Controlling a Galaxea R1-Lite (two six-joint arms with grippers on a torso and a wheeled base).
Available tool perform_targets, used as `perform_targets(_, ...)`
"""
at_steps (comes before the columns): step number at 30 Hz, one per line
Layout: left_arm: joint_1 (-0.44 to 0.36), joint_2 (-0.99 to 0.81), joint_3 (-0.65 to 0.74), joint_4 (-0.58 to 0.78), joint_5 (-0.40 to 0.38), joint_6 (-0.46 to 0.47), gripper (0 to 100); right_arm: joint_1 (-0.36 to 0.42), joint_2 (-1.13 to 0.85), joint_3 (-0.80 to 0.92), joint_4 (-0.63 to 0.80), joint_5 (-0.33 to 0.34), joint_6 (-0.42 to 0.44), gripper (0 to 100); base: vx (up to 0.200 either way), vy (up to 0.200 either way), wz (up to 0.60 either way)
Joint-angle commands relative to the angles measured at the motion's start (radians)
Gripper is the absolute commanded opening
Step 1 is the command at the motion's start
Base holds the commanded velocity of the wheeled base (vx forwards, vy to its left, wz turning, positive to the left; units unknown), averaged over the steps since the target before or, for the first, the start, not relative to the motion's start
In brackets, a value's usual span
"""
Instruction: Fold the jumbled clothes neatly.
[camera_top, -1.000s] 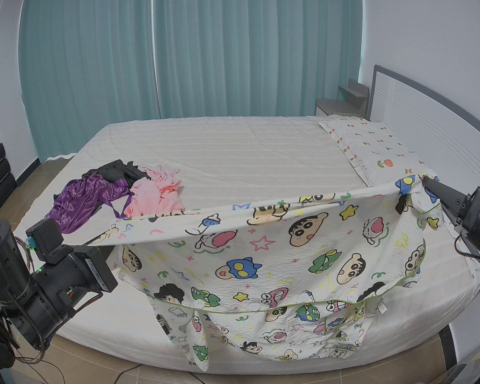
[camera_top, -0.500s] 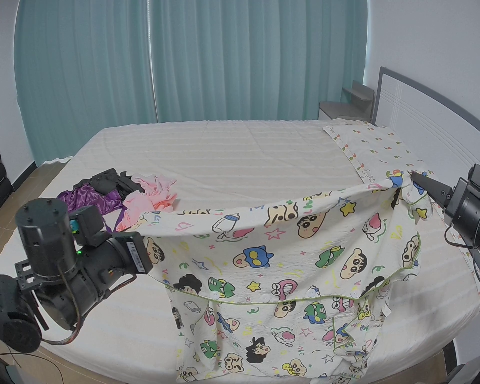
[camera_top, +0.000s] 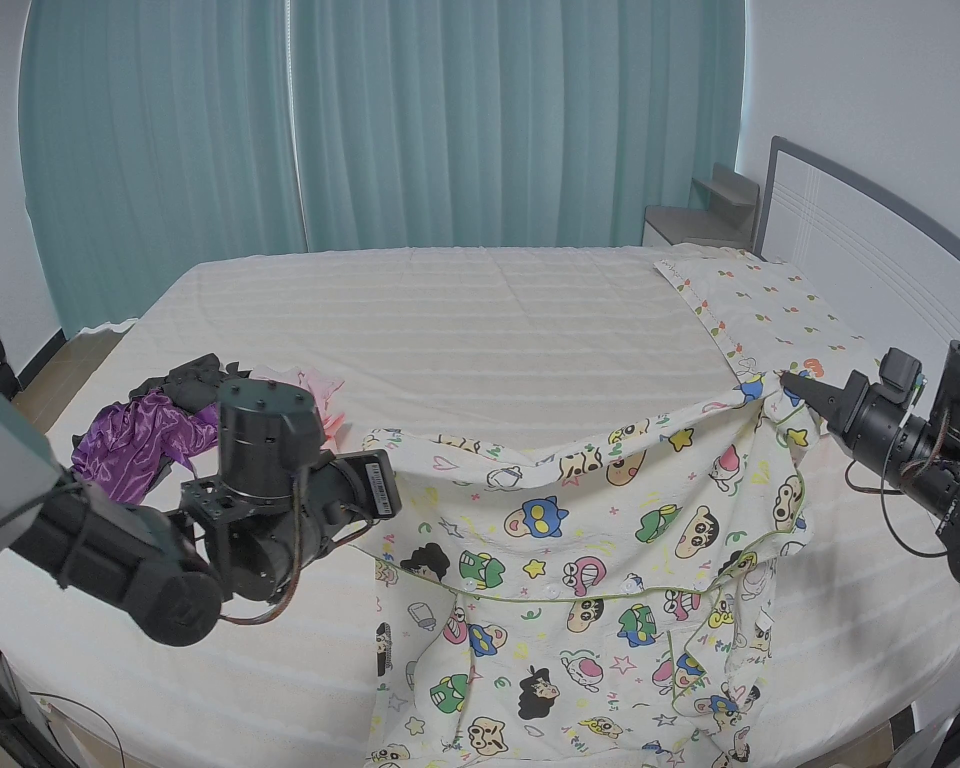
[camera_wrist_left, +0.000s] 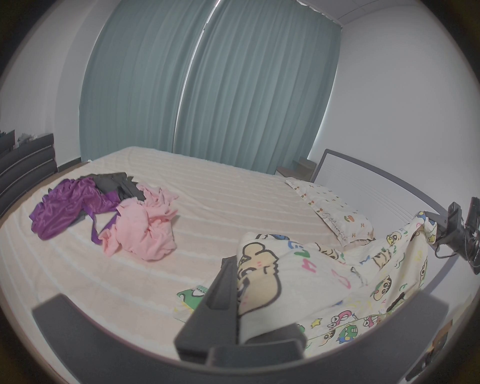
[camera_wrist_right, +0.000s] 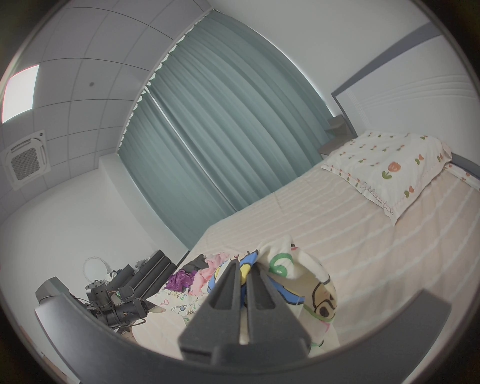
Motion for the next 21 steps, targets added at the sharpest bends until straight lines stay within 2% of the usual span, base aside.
perform_targets(1, 0.021, 0.241, -0.151, 0.001, -0.004, -0.063, 0, -0.054, 0.25, -0.021, -0.092, 0.001, 0.002, 0, 0.0, 0.0, 0.0)
perform_targets(6, 0.045, 0.339, -0.266, 0.007, 0.0, -0.115, 0, -0.066, 0.371, -0.081, -0.132, 0.0, 0.004, 0, 0.0, 0.0, 0.0)
perform_targets(13, 0.061, 0.491, -0.381, 0.009, 0.0, -0.123, 0, -0.067, 0.526, -0.196, -0.138, -0.005, 0.01, 0, 0.0, 0.0, 0.0)
perform_targets(14, 0.065, 0.511, -0.399, 0.009, 0.0, -0.123, 100, -0.072, 0.545, -0.215, -0.136, -0.005, 0.011, 100, 0.0, 0.0, 0.0)
perform_targets(18, 0.099, 0.605, -0.485, 0.012, 0.019, -0.123, 100, -0.075, 0.646, -0.29, -0.129, -0.017, 0.013, 100, 0.0, 0.0, 0.0)
perform_targets(21, 0.136, 0.663, -0.551, 0.01, 0.054, -0.123, 100, -0.081, 0.715, -0.342, -0.139, -0.072, 0.013, 100, 0.0, 0.0, 0.0)
